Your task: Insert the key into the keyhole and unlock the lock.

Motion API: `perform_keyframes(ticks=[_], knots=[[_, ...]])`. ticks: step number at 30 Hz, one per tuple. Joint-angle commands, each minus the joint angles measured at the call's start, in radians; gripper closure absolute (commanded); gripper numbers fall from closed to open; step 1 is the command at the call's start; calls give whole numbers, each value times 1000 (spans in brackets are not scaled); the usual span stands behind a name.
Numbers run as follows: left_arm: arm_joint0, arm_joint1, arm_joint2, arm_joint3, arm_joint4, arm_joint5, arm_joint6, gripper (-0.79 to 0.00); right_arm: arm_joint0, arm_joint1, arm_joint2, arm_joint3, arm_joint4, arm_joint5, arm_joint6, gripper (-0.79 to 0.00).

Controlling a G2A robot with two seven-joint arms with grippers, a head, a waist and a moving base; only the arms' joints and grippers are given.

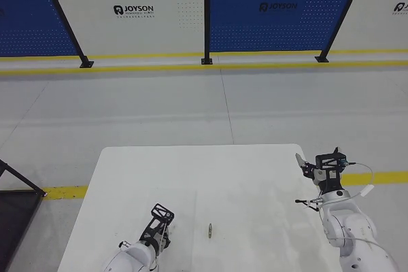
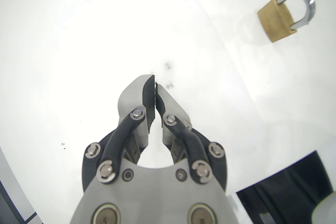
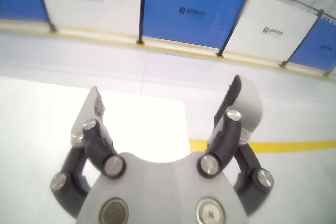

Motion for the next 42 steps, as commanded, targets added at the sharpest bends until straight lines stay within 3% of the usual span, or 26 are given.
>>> perform_keyframes(ticks=[1,6,9,13,18,22,25,30,42], knots=[[30,3,-21,-36,-15,-7,35,0,0,0,0,0,0,0,0,-785],[128,14,-107,-118,-90,-64,215,0,0,0,0,0,0,0,0,-785],[214,23,-204,-152,-184,-159,418,0,0,0,0,0,0,0,0,-785],[287,34,-317,-124,-303,-370,680,0,0,0,0,0,0,0,0,-785],[290,43,-380,-33,-354,-606,944,0,0,0,0,0,0,0,0,-785],[239,45,-363,64,-329,-735,1131,0,-37,1,-38,12,-49,-81,-27,-785],[197,46,-352,127,-307,-781,1201,0,-92,-1,-89,-14,-110,-108,-28,-785],[153,45,-343,196,-285,-778,1241,0,-181,-5,-209,-41,-223,-142,-60,-785],[153,45,-343,196,-285,-778,1241,0,-225,-19,-455,32,-284,-268,-59,-785]])
